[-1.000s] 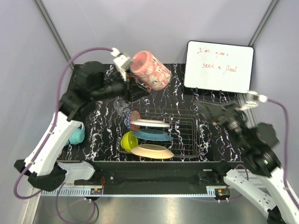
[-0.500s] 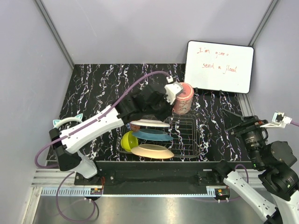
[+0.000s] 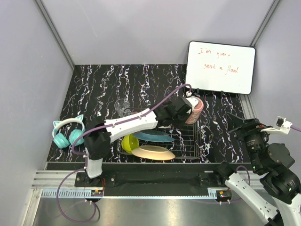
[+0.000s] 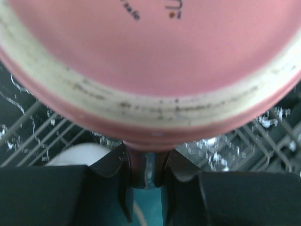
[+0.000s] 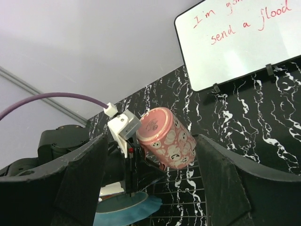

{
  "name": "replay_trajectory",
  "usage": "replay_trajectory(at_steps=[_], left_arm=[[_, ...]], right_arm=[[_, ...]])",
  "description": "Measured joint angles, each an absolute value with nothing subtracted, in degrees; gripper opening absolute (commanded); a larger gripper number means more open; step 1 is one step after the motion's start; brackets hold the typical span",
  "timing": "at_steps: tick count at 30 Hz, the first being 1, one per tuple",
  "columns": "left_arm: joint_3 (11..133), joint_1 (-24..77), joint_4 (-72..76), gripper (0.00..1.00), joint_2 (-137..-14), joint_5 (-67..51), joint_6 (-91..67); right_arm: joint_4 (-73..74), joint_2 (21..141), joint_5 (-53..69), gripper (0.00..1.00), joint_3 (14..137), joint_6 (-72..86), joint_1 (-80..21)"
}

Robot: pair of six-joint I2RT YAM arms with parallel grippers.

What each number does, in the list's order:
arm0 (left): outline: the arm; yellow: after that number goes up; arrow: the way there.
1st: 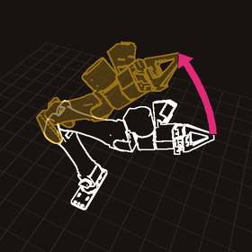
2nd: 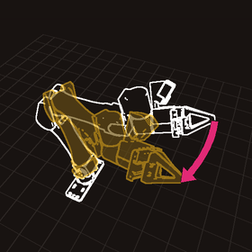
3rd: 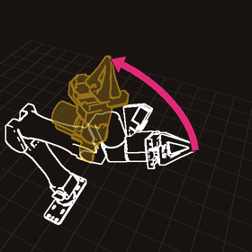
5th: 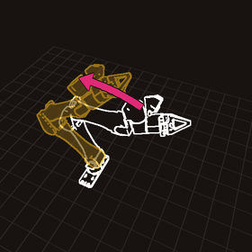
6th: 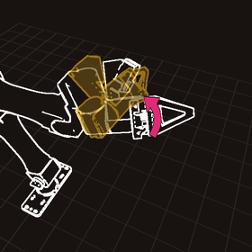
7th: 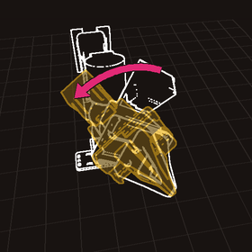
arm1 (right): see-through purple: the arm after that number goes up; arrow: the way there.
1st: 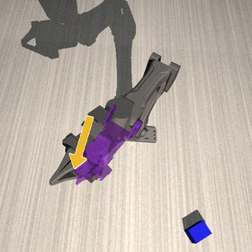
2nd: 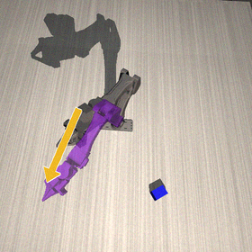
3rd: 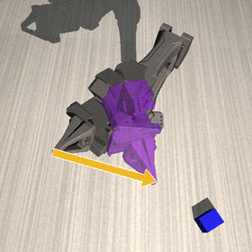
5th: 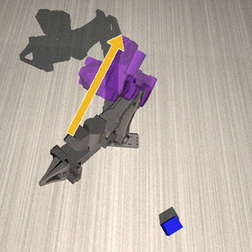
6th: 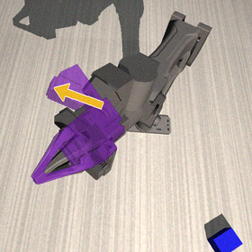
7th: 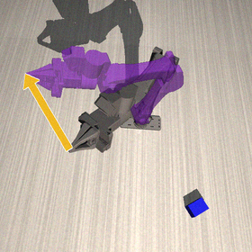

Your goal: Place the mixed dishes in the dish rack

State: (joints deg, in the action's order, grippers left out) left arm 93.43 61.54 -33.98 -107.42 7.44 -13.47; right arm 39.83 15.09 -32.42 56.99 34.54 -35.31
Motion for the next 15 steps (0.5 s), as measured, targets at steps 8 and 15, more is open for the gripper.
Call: replay_trajectory(at_steps=[8,15], left_arm=[[93.6,63.4,-31.2,0.0,-108.2,11.3,-15.9],[91.0,66.5,-30.1,0.0,-107.5,13.2,-16.7]], right_arm=[[40.5,15.0,-34.5,0.84,56.9,33.2,-35.6],[40.8,15.1,-34.9,0.84,56.8,33.0,-35.6]])
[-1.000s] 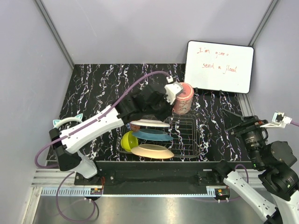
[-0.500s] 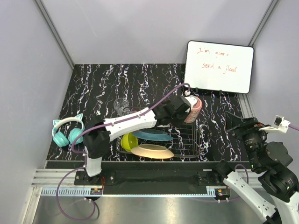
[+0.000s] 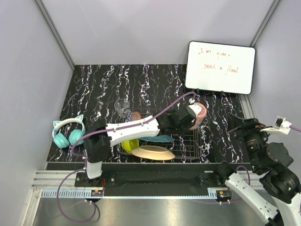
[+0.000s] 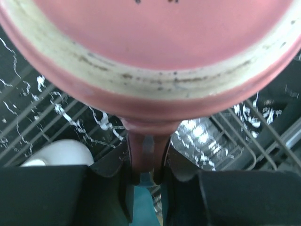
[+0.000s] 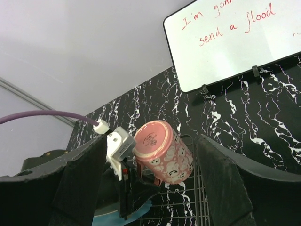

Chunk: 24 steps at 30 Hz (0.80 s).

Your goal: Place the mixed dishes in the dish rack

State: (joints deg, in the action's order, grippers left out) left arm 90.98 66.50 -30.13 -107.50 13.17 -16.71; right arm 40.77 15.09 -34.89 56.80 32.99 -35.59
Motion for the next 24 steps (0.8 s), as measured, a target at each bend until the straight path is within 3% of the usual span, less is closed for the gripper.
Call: replay_trajectory(at_steps=[12,24], left_arm=[[83.8,70.1,-29.8,0.0,-99.3,14.3,-16.7],[81.7,69.9,-30.3,0.0,-101.7,15.4,-18.3]], right_arm=[[42.9,16.3,-34.4,0.83,55.6,33.5,-35.6],[45.6,15.8,-34.4,0.83,55.7,34.2,-35.6]])
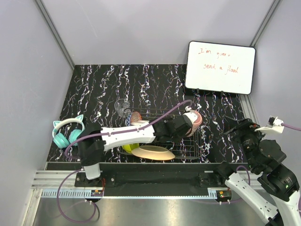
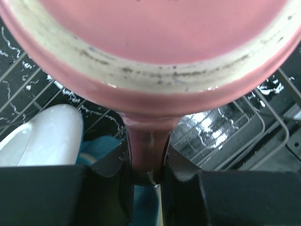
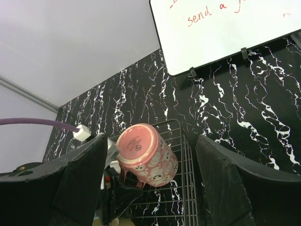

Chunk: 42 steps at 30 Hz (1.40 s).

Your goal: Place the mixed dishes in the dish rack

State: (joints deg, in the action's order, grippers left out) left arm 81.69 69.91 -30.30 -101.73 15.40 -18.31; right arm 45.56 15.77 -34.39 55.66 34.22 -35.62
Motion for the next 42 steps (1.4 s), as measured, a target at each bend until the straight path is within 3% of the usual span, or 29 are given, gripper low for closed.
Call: replay_trajectory(at_steps=[10,31,34,38,41,42], left_arm=[[85.2,70.6,-30.2,0.0,-109.0,16.5,-19.4],[85.2,71.6,-30.3,0.04,-110.3,19.4,-22.2],[85.4,71.6,-30.6,0.18,-111.1,19.8,-23.2],[85.9,71.6,-31.1,0.24,-111.9,20.1,-24.4],[86.0,71.6,-31.1,0.53,-111.9,20.0,-24.6],[86.3,71.7,-30.8,0.69,-112.0,19.9,-24.7]], right_arm=[[47.7,13.7,-34.5,0.82,56.4,34.1,-35.7],[53.2,11.4,-37.1,0.8,57.9,35.8,-40.0],[53.5,11.4,-38.0,0.8,58.3,35.8,-40.3],[54.2,11.1,-39.0,0.8,59.1,35.9,-41.1],[54.8,10.9,-39.8,0.8,59.4,35.9,-41.4],[55.1,10.8,-40.0,0.81,59.4,36.1,-41.4]])
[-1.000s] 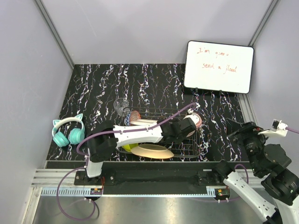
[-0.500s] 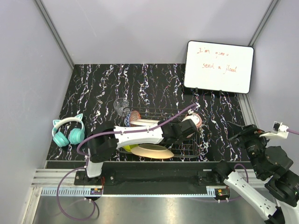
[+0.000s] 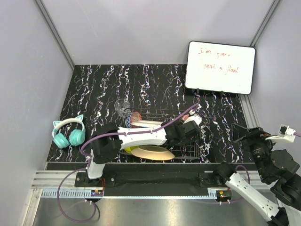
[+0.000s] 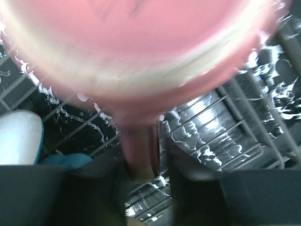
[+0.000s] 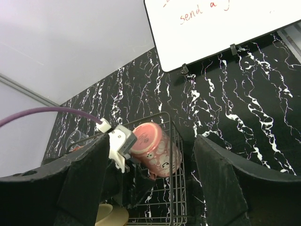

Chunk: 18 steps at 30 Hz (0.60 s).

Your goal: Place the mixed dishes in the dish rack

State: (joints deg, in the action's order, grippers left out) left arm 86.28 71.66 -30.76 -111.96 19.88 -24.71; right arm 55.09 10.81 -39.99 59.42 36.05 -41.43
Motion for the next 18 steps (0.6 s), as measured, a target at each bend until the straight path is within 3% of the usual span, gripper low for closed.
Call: replay_trajectory(at_steps=[3,18], left_arm=[[87.8,72.1,-29.1,0.87,-112.0,19.7,-24.8],[89.8,75.4,-26.5,0.9,-111.9,19.5,-22.2]], right_arm=[[55.7,10.5,-40.2,0.82,59.5,36.3,-41.8],[56.5,10.4,-41.5,0.82,60.4,36.5,-42.6]])
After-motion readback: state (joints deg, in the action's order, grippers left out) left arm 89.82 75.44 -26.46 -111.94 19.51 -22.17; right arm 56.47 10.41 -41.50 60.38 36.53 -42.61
